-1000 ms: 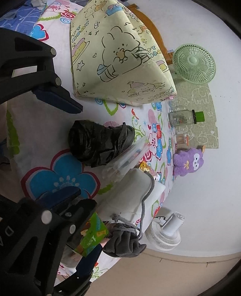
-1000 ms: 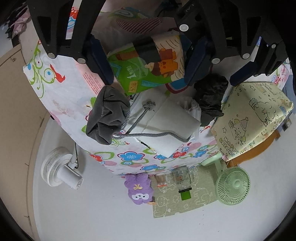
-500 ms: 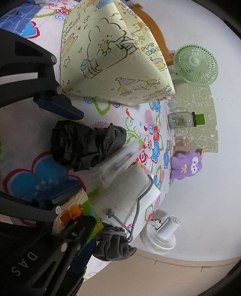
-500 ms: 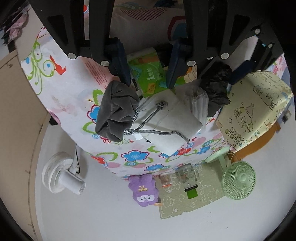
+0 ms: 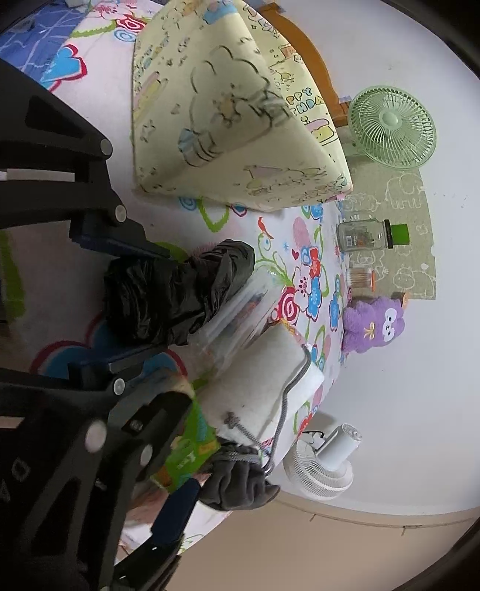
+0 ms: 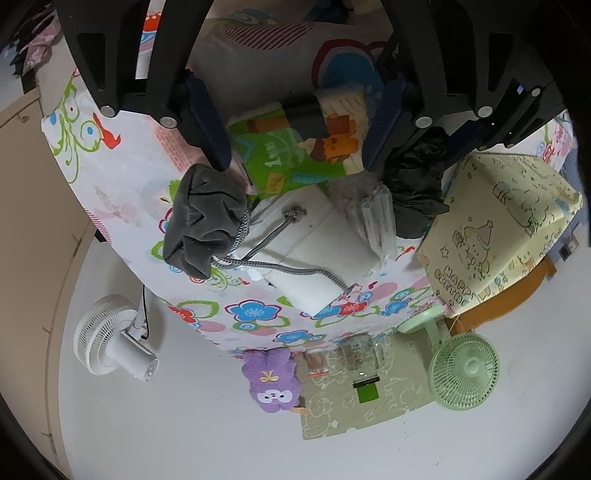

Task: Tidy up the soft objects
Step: 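Close the left gripper on the black roll while the right gripper grasps the green pack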

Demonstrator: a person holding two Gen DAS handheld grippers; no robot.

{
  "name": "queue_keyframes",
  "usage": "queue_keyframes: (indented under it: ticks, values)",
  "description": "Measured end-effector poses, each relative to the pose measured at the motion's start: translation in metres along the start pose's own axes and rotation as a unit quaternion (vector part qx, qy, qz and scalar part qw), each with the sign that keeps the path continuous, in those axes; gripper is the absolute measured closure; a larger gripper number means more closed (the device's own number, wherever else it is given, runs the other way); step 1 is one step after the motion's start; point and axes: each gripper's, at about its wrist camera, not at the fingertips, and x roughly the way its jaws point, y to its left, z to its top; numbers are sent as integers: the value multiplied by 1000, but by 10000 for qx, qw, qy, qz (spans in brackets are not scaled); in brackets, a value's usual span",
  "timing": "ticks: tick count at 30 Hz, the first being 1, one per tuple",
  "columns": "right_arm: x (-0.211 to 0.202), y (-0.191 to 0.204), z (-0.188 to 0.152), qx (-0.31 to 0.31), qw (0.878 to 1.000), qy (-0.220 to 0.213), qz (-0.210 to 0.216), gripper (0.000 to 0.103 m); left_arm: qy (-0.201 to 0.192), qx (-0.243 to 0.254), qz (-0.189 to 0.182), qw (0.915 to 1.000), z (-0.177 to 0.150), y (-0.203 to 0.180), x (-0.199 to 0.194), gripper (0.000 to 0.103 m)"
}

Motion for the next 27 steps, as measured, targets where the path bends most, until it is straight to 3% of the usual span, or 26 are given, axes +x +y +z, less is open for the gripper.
queue_keyframes:
  ticks: [7,11,15,27]
  values:
    - [3,7,-9,-92,9999,46,-28,20,5,95,-4,10000,-10,-1,-7,61]
    - [8,5,-10,-3,9999,101,-88,30,-7,104,-20,9999,-10,0,-8,61]
    - [7,6,-6,2,9999,121,-81,32,-52,99,-35,9999,-7,0,-10,62]
    - [-17,8,23,12,9998,-184,43,33,-340,61,-88,9994,24,-3,-32,62]
